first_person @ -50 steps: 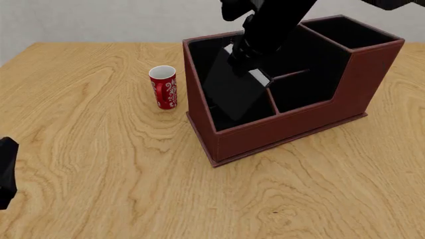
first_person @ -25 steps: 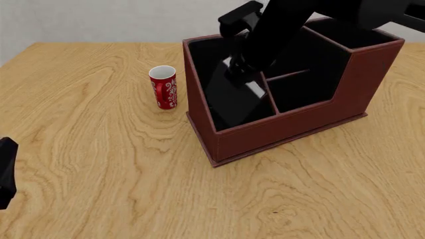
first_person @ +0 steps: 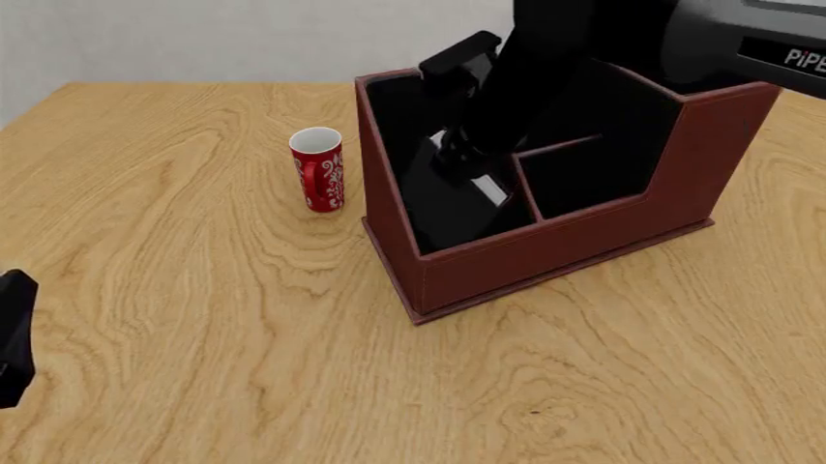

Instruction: Pick up the book and place it in the left compartment of the caddy.

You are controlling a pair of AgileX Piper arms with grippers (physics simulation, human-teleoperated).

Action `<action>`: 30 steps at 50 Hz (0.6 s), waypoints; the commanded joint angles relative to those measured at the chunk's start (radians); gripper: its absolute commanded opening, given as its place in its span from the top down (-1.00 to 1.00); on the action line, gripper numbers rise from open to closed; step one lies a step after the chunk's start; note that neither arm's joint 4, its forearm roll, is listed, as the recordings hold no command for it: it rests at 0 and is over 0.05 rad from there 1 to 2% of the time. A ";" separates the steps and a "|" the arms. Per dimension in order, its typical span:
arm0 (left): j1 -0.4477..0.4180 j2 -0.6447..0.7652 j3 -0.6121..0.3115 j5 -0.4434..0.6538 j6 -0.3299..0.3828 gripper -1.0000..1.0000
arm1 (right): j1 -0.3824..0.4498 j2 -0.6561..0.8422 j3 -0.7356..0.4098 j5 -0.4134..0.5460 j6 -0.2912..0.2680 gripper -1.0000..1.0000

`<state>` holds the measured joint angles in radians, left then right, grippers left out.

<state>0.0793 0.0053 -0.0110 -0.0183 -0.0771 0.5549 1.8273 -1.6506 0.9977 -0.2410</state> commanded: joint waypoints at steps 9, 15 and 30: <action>0.000 0.004 -0.002 -0.001 0.001 -1.00 | -0.002 -0.006 -0.001 0.000 0.014 -1.00; -0.003 0.004 -0.005 0.000 -0.001 -1.00 | -0.008 -0.008 -0.013 0.011 0.011 -1.00; -0.002 0.002 -0.012 0.004 -0.002 -1.00 | -0.019 -0.021 -0.078 0.067 -0.003 -1.00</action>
<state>0.0774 0.0081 -0.0185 -0.0173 -0.0778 0.5418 1.8170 -1.6915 1.0308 -0.2385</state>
